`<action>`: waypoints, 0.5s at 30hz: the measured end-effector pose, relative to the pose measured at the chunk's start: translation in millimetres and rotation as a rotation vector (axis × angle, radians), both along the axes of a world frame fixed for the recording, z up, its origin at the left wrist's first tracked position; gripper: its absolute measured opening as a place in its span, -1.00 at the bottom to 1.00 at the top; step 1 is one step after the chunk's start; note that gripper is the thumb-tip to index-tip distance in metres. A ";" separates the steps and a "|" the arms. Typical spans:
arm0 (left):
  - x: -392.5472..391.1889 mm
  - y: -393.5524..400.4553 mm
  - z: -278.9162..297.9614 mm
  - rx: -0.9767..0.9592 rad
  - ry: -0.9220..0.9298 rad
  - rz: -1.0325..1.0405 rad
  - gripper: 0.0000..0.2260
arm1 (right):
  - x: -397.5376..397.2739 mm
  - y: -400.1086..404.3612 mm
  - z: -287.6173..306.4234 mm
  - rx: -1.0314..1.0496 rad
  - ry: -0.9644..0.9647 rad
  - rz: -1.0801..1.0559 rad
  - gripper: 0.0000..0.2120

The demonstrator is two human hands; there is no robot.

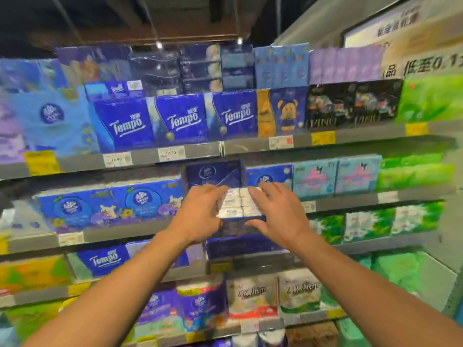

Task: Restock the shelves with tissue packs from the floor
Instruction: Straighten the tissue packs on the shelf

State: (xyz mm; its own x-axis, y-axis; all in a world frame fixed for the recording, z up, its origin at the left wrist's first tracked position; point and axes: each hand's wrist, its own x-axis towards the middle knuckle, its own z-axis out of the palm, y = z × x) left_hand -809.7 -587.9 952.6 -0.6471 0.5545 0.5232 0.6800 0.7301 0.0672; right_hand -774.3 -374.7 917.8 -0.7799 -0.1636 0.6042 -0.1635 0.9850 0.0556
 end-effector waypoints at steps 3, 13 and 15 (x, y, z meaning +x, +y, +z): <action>-28.4 4.9 8.6 0.066 0.029 0.034 -0.46 | -45.8 4.0 8.1 0.016 0.015 0.040 -0.21; -128.7 -23.8 -9.2 0.214 0.005 0.231 -0.38 | -156.0 -22.7 4.5 0.126 0.193 0.148 -0.31; -140.4 -32.8 -10.8 0.202 0.004 0.239 -0.34 | -165.1 -31.7 4.2 0.138 0.209 0.154 -0.31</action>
State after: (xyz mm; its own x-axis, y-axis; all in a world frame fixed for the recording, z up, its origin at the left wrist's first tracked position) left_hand -950.1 -620.7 941.7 -0.7444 0.2712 0.6102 0.4911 0.8415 0.2251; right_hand -939.4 -406.5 922.0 -0.6008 -0.3618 0.7129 -0.2811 0.9304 0.2353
